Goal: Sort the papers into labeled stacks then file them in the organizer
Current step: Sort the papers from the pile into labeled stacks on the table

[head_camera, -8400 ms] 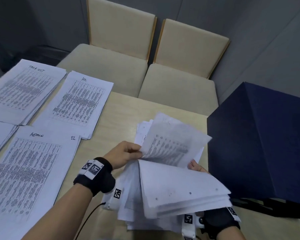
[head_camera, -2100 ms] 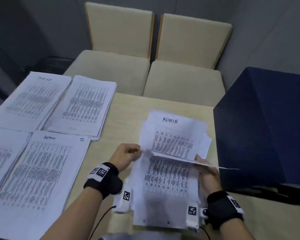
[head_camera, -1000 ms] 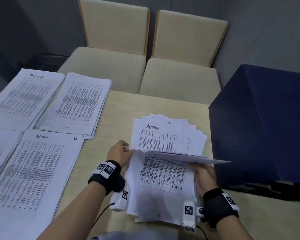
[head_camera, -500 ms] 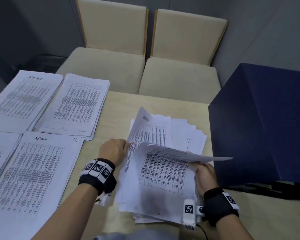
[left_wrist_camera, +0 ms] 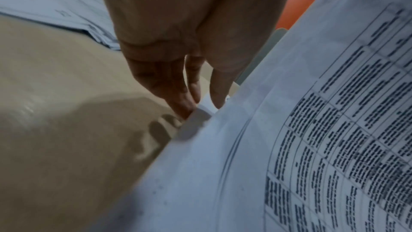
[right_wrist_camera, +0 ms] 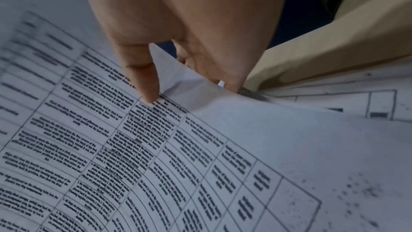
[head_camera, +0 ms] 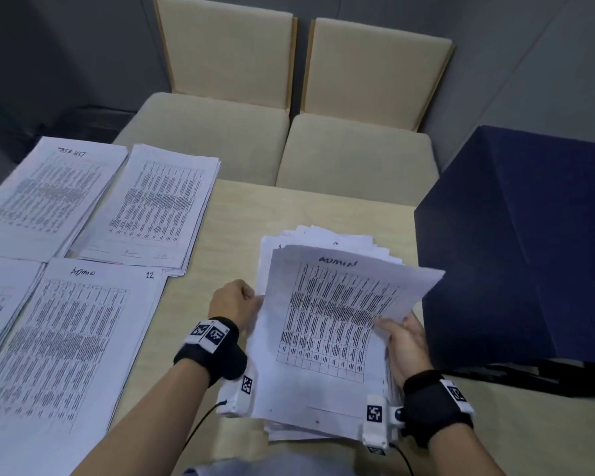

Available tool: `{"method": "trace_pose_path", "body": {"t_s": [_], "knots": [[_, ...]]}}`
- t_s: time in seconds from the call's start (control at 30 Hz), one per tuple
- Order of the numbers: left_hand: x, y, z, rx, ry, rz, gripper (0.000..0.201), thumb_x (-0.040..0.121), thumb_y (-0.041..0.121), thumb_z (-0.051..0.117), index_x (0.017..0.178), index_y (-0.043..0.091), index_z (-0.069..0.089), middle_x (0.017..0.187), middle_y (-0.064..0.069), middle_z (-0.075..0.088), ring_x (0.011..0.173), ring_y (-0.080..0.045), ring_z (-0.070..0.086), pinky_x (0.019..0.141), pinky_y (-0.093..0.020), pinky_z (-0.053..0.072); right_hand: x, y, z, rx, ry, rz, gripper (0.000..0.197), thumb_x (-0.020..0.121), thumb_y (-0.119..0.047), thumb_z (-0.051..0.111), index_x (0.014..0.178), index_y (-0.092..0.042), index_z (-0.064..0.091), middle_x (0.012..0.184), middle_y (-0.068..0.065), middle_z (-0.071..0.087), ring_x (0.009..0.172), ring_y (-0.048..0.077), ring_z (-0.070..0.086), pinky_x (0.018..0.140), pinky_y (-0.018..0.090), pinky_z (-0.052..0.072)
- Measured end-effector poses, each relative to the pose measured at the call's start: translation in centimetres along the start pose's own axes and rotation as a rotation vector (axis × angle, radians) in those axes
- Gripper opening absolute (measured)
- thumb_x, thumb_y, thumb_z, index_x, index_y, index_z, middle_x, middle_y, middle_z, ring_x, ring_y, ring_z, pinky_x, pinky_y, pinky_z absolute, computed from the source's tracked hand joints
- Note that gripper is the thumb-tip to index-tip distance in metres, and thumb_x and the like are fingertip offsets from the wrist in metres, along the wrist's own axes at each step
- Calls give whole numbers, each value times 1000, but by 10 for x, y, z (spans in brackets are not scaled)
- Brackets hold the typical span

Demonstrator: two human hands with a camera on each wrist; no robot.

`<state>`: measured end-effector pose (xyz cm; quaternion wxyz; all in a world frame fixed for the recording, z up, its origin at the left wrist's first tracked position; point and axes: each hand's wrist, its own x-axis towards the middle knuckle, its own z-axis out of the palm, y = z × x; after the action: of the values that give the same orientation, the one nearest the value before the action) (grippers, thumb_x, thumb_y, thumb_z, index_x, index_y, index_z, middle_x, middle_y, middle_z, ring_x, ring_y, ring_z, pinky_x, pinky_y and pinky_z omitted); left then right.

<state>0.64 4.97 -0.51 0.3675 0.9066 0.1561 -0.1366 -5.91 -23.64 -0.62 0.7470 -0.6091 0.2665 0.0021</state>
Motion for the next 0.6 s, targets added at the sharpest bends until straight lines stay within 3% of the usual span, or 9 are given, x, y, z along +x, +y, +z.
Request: {"method": "trace_pose_path", "body": {"t_s": [0.07, 0.13, 0.23, 0.3, 0.37, 0.47, 0.53, 0.6], "knots": [[1, 3, 0, 71, 22, 56, 29, 86, 29, 67, 64, 17, 53, 62, 1, 58, 61, -19, 54, 48, -23, 31, -2, -5, 0, 8, 3, 10, 27, 84, 14, 56, 83, -12, 61, 74, -2, 71, 75, 11, 69, 71, 19, 54], [1, 7, -5, 199, 40, 134, 37, 93, 33, 57, 60, 18, 50, 60, 0, 55, 62, -23, 54, 50, -26, 30, -4, -7, -1, 30, 30, 9, 26, 83, 14, 55, 74, -9, 61, 71, -1, 71, 76, 15, 68, 67, 18, 53], [0, 15, -14, 393, 131, 230, 36, 100, 37, 41, 77, 18, 61, 73, -6, 63, 71, -31, 60, 58, -28, 33, 1, -2, -3, 24, 50, 12, 25, 79, 15, 53, 81, -4, 69, 80, 4, 74, 91, 27, 63, 83, 33, 48], [-3, 17, -20, 569, 199, 264, 41, 102, 41, 33, 88, 17, 63, 78, -7, 66, 65, -29, 55, 57, -29, 35, 5, 2, -3, 40, 58, 46, 30, 77, 16, 50, 86, -2, 73, 88, 6, 75, 98, 27, 64, 88, 34, 47], [-6, 18, -25, 652, 229, 291, 42, 102, 42, 32, 89, 17, 63, 78, -6, 67, 63, -28, 56, 56, -28, 35, 7, 2, -2, 69, 21, 72, 40, 77, 15, 49, 101, -3, 75, 108, 9, 74, 111, 22, 64, 97, 33, 44], [-6, 15, -30, 446, 198, 409, 30, 100, 34, 43, 87, 16, 63, 76, -10, 68, 70, -34, 61, 56, -30, 35, 8, 0, 0, 65, -14, 86, 47, 77, 14, 48, 108, -9, 74, 115, 4, 73, 116, 13, 63, 98, 29, 44], [-4, 7, -29, 165, 72, 484, 18, 95, 24, 50, 86, 15, 63, 71, -9, 65, 69, -33, 60, 57, -35, 40, 9, 0, 0, 69, -16, 95, 47, 79, 13, 48, 113, -9, 73, 118, 1, 71, 119, 13, 61, 101, 29, 44], [-6, 3, -28, -163, -95, 442, 17, 85, 19, 49, 83, 13, 65, 70, -8, 65, 67, -25, 59, 65, -35, 46, 10, 1, -1, 56, -28, 104, 49, 79, 12, 50, 118, -9, 70, 124, 3, 69, 114, 13, 62, 97, 26, 47]]}}
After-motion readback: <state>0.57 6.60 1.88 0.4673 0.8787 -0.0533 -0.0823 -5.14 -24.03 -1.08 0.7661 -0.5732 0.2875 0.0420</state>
